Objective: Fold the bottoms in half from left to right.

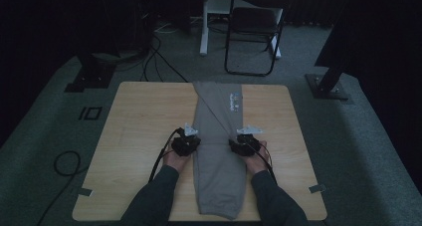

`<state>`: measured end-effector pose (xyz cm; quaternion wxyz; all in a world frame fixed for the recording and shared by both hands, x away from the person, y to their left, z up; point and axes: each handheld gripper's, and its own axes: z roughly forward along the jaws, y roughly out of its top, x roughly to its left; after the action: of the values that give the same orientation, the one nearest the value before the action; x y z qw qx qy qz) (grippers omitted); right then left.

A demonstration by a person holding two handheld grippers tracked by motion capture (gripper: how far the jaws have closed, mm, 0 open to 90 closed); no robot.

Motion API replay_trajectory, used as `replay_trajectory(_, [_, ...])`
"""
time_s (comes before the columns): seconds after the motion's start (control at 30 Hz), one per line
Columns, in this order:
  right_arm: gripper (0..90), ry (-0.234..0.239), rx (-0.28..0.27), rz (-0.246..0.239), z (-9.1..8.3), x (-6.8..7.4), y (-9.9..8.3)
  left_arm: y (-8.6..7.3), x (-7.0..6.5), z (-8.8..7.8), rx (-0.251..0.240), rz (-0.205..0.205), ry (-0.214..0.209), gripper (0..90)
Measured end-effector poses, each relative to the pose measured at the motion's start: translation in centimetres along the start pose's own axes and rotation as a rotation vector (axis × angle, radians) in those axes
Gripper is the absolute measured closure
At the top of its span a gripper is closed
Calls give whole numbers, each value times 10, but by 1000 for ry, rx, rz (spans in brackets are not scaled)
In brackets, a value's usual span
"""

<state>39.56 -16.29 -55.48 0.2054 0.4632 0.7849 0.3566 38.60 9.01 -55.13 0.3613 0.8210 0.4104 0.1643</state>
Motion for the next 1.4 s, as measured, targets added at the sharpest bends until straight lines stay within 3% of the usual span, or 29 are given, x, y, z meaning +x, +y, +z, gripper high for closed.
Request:
replay_trajectory(0.27, [540, 56, 24, -44, -32, 17, -26, -28, -22, -27, -4, -2, -35, 873])
replay_trajectory(0.5, [535, 90, 46, -76, -53, 32, -42, -44, -37, -45, 14, 11, -56, 872])
replay_trajectory(0.57, [514, 97, 42, -93, -56, 34, -46, -46, -38, -47, 10, 13, -70, 854])
replay_trajectory(0.63, [466, 98, 37, -97, -58, 34, -48, -46, -35, -46, 0, 28, -86, 746])
replay_trajectory(0.8, [417, 87, 17, -86, -55, 29, -36, -27, -17, -46, -70, -2, -20, 649])
replay_trajectory(0.9, [411, 93, -5, -93, -47, 27, -18, -8, -2, -37, -83, -17, 22, 647])
replay_trajectory(1.03, [459, 107, -11, -107, -23, 29, 10, 8, 11, -15, -56, -38, 66, 652])
replay_trajectory(1.13, [511, 78, -9, -148, -1, 35, 29, 13, 18, 1, -26, -55, 94, 680])
replay_trajectory(1.2, [530, 72, 1, -146, 15, 37, 39, 14, 19, 8, -6, -62, 102, 722])
replay_trajectory(1.4, [486, 53, 52, -145, 54, 45, 59, 14, 17, 11, 2, -45, 117, 838])
